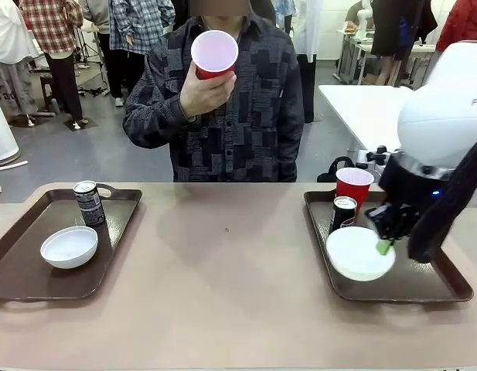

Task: Prepare tableware on both trays.
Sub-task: Pick up a Picnic Bowl from the table and place it on a Handle tray.

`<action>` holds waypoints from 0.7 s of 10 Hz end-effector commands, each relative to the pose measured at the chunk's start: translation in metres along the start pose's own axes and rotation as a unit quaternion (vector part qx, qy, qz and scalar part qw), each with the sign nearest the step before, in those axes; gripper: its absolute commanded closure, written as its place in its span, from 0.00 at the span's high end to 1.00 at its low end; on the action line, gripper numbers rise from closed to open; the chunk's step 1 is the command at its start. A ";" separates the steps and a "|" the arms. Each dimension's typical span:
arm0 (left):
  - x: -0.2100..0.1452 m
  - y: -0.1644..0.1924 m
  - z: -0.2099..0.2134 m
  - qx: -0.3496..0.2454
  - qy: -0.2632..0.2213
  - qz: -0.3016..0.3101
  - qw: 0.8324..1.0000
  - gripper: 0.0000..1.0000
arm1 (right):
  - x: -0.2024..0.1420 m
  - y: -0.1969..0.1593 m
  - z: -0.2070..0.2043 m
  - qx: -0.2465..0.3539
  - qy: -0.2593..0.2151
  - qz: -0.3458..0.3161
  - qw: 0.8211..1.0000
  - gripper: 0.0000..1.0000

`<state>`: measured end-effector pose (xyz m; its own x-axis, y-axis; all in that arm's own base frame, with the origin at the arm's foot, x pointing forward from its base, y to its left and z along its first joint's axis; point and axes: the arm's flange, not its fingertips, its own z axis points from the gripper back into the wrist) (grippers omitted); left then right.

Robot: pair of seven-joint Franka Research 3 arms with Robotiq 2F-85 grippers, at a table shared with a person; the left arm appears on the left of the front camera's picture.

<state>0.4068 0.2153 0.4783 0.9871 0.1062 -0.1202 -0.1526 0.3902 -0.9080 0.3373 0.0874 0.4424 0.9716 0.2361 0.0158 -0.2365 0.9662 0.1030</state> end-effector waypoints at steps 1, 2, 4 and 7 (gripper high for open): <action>-0.001 -0.003 0.003 0.000 0.004 0.004 1.000 0.81 | 0.001 -0.040 0.001 0.000 -0.005 -0.005 1.000 0.00; -0.001 -0.003 0.003 0.000 0.004 0.004 1.000 0.81 | 0.006 -0.056 0.001 -0.002 -0.007 -0.017 1.000 0.00; -0.001 -0.003 0.003 0.000 0.004 0.004 1.000 0.81 | -0.001 -0.047 0.004 0.000 -0.004 -0.015 1.000 0.00; -0.001 -0.003 0.003 0.000 0.004 0.004 1.000 0.81 | -0.001 -0.047 0.004 0.000 -0.004 -0.015 1.000 0.00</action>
<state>0.4068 0.2153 0.4784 0.9871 0.1059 -0.1202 -0.1525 0.3902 -0.9080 0.3492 0.0383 0.4399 0.9782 0.2065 0.0219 -0.2076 0.9743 0.0872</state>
